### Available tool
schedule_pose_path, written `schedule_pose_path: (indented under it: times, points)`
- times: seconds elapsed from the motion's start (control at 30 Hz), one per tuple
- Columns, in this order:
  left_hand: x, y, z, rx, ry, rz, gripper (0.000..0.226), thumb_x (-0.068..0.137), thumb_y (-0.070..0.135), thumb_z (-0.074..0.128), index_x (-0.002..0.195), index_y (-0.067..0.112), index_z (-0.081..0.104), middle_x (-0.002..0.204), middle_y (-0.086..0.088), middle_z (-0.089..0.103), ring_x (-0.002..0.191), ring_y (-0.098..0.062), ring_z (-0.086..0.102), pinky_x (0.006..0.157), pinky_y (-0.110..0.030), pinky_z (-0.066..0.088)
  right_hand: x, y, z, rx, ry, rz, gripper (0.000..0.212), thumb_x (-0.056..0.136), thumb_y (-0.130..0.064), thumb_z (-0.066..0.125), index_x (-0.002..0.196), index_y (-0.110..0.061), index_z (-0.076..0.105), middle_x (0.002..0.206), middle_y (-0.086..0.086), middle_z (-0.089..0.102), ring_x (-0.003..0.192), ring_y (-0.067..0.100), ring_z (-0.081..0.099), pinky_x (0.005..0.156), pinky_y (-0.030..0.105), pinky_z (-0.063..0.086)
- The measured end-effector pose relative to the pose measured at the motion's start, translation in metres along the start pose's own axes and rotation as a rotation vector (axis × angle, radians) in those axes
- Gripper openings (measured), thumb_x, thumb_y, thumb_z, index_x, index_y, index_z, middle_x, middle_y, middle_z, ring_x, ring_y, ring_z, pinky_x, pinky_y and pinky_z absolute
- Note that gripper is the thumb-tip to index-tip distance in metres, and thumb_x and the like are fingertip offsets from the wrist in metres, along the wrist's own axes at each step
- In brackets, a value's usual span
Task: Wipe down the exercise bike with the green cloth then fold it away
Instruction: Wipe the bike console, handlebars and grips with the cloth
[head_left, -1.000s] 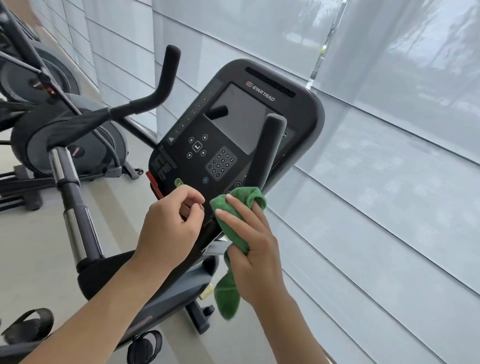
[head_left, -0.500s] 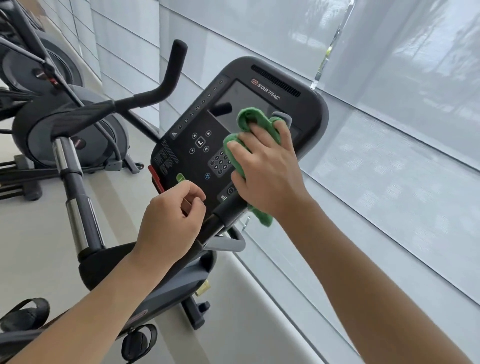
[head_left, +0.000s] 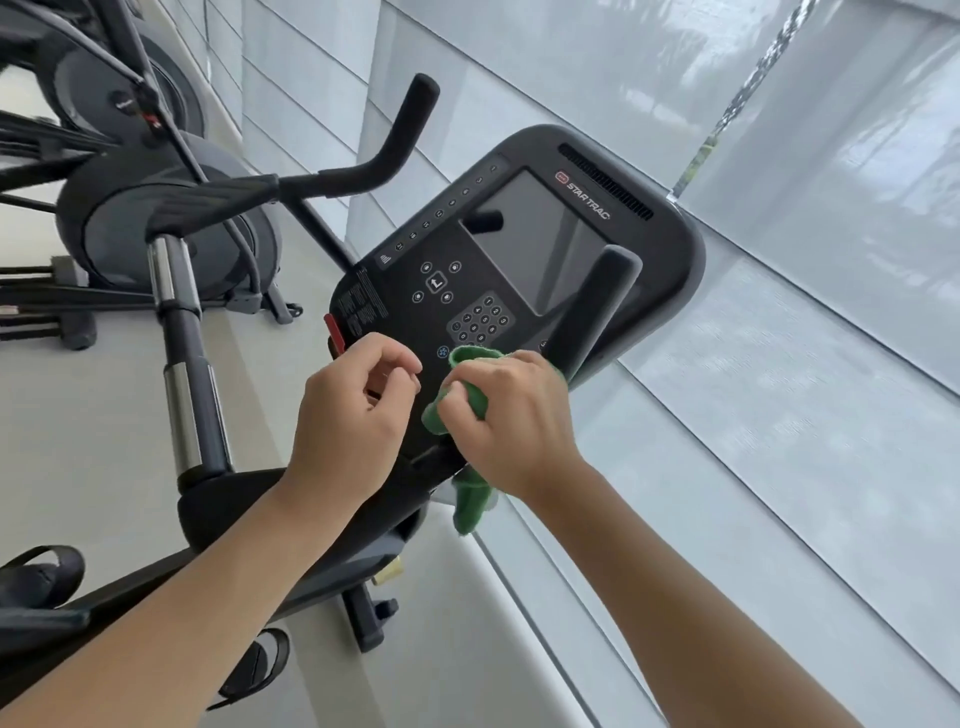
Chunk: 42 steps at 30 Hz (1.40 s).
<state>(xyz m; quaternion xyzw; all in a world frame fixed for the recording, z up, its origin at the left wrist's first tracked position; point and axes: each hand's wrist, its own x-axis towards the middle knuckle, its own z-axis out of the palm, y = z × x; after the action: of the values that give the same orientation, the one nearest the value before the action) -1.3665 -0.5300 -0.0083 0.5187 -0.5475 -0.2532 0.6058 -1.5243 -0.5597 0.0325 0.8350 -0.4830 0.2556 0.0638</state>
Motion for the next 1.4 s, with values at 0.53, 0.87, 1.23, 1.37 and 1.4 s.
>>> schedule_pose_path:
  times: [0.53, 0.87, 1.23, 1.37, 1.4]
  points:
    - [0.000, -0.003, 0.004, 0.111, -0.124, -0.015, 0.011, 0.099, 0.016, 0.059, 0.099, 0.025, 0.065, 0.080, 0.010, 0.068, 0.085, -0.006, 0.063, 0.064, -0.008, 0.045, 0.068, 0.050, -0.138, -1.092, -0.562, -0.624, 0.076, 0.077, -0.040, 0.068, 0.146, -0.021, 0.044, 0.141, 0.005, 0.051, 0.133, 0.034, 0.048, 0.116, 0.055, 0.029]
    - [0.001, -0.004, 0.012, 0.270, -0.266, 0.061, 0.014, 0.099, 0.026, 0.057, 0.086, 0.028, 0.063, 0.068, 0.015, 0.063, 0.071, -0.011, 0.064, 0.055, -0.016, 0.043, 0.108, 0.015, -0.111, -1.123, -0.872, -0.574, 0.022, 0.071, -0.010, 0.065, 0.084, -0.027, 0.065, 0.078, -0.005, 0.061, 0.069, 0.020, 0.061, 0.075, 0.038, 0.058]
    - [-0.004, -0.007, 0.014, 0.416, -0.301, 0.083, 0.023, 0.100, 0.033, 0.056, 0.080, 0.025, 0.061, 0.059, 0.010, 0.061, 0.060, -0.013, 0.061, 0.050, -0.016, 0.035, 0.078, 0.040, -0.100, -1.211, -0.602, -0.819, 0.025, 0.080, -0.006, 0.061, 0.102, -0.015, 0.054, 0.092, 0.005, 0.059, 0.082, 0.029, 0.062, 0.087, 0.043, 0.046]
    - [-0.002, -0.007, 0.014, 0.387, -0.254, 0.058, 0.023, 0.099, 0.031, 0.056, 0.079, 0.024, 0.063, 0.060, 0.010, 0.062, 0.059, -0.013, 0.061, 0.051, -0.020, 0.039, 0.052, 0.060, -0.087, -1.092, -0.356, -0.825, 0.046, 0.077, 0.005, 0.029, 0.114, -0.008, 0.053, 0.099, 0.009, 0.057, 0.088, 0.033, 0.057, 0.099, 0.053, 0.043]
    - [-0.001, -0.008, 0.014, 0.353, -0.223, 0.044, 0.023, 0.099, 0.029, 0.057, 0.078, 0.023, 0.063, 0.061, 0.010, 0.064, 0.060, -0.014, 0.063, 0.052, -0.025, 0.044, 0.045, 0.061, -0.078, -1.064, -0.332, -0.811, 0.044, 0.078, 0.003, 0.034, 0.115, -0.009, 0.054, 0.100, 0.009, 0.058, 0.089, 0.033, 0.057, 0.099, 0.053, 0.043]
